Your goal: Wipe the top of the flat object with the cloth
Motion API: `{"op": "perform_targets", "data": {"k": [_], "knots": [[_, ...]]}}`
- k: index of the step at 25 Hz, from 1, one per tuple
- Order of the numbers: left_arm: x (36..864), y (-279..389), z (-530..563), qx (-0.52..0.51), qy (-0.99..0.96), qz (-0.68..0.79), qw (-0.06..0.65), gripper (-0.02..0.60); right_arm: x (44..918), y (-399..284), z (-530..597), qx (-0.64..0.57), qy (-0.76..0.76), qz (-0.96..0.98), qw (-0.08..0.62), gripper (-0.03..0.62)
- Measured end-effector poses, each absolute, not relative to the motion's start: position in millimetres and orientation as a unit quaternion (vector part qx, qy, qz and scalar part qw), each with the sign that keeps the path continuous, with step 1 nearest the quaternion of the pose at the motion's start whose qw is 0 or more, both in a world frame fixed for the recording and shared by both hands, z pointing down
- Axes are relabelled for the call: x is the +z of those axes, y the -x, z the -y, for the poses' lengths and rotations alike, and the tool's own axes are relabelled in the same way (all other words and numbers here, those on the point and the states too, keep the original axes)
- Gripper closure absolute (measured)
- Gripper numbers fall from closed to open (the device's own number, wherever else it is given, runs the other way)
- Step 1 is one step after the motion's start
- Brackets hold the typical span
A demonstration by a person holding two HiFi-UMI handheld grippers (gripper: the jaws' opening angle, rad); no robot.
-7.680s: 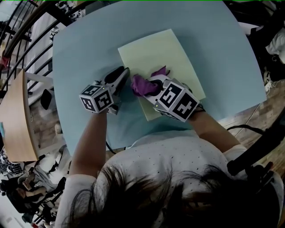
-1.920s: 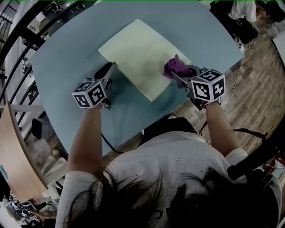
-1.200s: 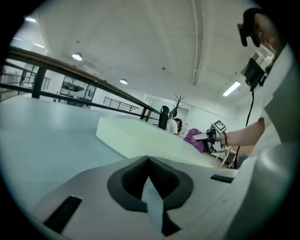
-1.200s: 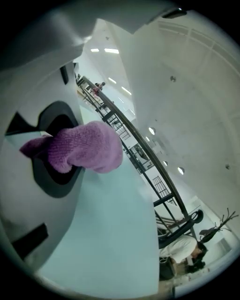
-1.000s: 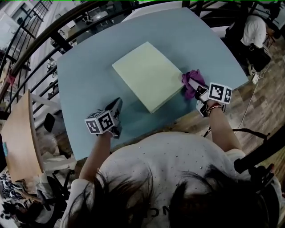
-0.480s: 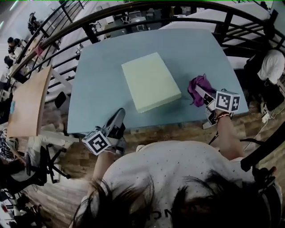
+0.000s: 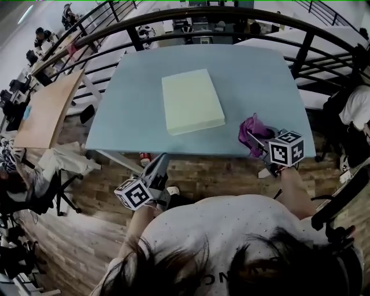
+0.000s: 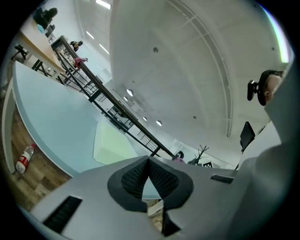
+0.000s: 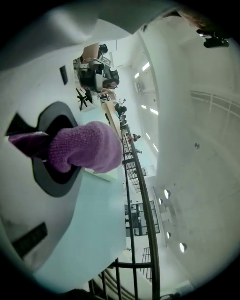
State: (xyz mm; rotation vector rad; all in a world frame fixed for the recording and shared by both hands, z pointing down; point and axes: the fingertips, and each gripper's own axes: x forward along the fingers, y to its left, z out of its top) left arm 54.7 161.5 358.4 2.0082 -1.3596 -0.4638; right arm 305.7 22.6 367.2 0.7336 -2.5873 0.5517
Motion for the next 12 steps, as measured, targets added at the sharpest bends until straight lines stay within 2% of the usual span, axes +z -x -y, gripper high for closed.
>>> {"op": "perform_targets", "data": {"k": [4,12], "knots": [[341.2,-66.7,-172.7,-0.141,-0.777,0.525,0.319,0.583,374.4,-312.4,-41.2,0.198,-0.252,0.922,0.219,0.516],[333.5,-100.9,-240.5,-0.142,-0.77,0.549,0.293,0.583,371.0,-355.8,-87.7,0.176,-0.252,0.922,0.235,0.514]]}}
